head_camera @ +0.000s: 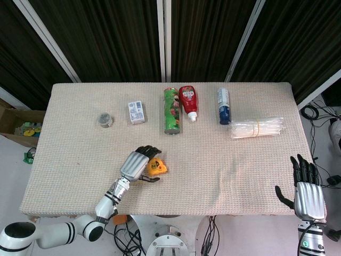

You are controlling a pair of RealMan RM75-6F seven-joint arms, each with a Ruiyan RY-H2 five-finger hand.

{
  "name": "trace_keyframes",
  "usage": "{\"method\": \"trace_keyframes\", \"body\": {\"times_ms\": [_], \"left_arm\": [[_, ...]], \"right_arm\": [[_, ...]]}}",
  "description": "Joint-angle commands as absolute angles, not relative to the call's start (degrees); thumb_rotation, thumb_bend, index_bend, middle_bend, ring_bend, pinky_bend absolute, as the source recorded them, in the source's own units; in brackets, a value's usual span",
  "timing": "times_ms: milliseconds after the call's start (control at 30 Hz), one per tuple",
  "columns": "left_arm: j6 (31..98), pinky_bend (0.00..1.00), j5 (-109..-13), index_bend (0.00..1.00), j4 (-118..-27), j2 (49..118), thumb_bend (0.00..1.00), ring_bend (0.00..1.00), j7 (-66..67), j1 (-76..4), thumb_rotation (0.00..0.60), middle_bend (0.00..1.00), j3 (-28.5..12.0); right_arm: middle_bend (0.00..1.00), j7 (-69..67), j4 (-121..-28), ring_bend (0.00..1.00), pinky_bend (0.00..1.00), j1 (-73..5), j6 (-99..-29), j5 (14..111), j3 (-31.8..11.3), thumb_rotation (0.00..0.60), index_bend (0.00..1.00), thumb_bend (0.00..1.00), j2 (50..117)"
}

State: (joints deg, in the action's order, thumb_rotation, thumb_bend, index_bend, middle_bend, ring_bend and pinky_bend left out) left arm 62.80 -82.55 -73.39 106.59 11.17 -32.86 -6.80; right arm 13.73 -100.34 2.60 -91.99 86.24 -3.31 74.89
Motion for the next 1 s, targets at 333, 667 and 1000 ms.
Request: {"method": "trace_keyframes", "body": {"times_ms": [333,667,1000], "left_arm": [[62.6,0.26,-81.7,0.22,-73.2,106.8,0.03,0.19,11.3,-33.1,0.373,0.23,-6.2],[63.0,0.34,-81.7,0.28,-72.3,107.3,0.03,0.25,11.8,-33.5,0.401,0.28,-6.2],[63.4,0.42,-81.3,0.36,-71.6,107.8,0.05,0.31,11.4,-33.8,0.426,0.35,-6.7]], "right_arm": [[0.0,14.3,-100.5,0.0,0.0,2.5,-91.9,86.5,-3.2,0.6,0.0,0.24,75.1],[0.0,14.3,-100.3,0.0,0.0,2.5,-91.6,86.4,-3.2,0.6,0.0,0.25,75.3],[0.0,14.1,-100.1,0.0,0.0,2.6,-91.5,86.1,-3.2,0.6,0.0,0.27,75.4]]}}
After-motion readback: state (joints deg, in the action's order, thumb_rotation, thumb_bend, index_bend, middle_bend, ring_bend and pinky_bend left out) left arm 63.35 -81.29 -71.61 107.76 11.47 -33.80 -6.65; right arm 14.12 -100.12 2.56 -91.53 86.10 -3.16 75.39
